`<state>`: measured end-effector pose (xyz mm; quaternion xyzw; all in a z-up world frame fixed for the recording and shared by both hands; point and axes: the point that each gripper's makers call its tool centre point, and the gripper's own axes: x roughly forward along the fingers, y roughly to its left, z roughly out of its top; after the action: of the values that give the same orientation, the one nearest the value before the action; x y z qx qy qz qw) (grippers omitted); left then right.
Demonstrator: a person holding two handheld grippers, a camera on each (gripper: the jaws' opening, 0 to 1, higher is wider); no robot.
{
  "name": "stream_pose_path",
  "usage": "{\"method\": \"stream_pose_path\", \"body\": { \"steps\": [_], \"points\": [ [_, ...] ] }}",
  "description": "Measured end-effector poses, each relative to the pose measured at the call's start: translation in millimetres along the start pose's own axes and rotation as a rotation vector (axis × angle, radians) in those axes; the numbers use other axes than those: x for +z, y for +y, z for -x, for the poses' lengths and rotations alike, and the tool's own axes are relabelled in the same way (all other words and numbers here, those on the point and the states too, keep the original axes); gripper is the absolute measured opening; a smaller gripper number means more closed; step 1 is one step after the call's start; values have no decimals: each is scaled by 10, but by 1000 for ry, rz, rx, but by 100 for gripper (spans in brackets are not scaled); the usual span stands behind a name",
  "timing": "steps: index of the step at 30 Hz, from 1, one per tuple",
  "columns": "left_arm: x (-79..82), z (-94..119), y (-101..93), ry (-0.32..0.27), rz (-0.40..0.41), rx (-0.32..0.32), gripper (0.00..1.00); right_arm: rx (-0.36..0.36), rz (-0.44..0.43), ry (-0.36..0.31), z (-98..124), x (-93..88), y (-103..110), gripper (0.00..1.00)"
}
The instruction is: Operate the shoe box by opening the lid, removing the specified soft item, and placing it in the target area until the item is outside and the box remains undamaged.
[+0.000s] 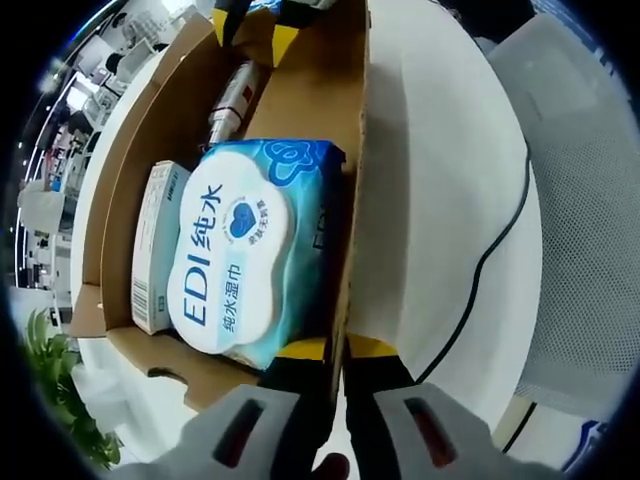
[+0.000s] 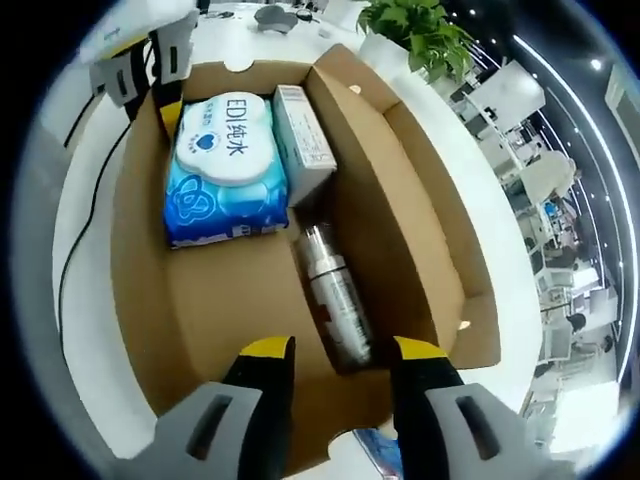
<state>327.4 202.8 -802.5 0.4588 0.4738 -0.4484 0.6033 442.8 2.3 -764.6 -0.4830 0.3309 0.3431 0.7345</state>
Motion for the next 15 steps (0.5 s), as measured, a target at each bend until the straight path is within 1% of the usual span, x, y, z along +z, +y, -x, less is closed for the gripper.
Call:
{"method": "stream_pose_path", "body": {
  "steps": [3, 5, 8, 10, 15],
  "points": [
    [2, 1, 1, -1, 0, 4, 3, 9, 6, -14, -47, 52, 8, 35],
    [4, 2, 1, -4, 4, 5, 3, 11, 27, -13, -75, 67, 10, 35],
    [4, 0, 1, 2, 17, -5, 3, 19, 42, -16, -134, 95, 3, 35],
    [4, 2, -5, 6, 10, -5, 3, 27, 45, -9, -163, 92, 11, 36],
    [4, 0, -13, 1, 2, -1, 3, 50, 79, 15, -258, 28, 41, 31]
  ]
}}
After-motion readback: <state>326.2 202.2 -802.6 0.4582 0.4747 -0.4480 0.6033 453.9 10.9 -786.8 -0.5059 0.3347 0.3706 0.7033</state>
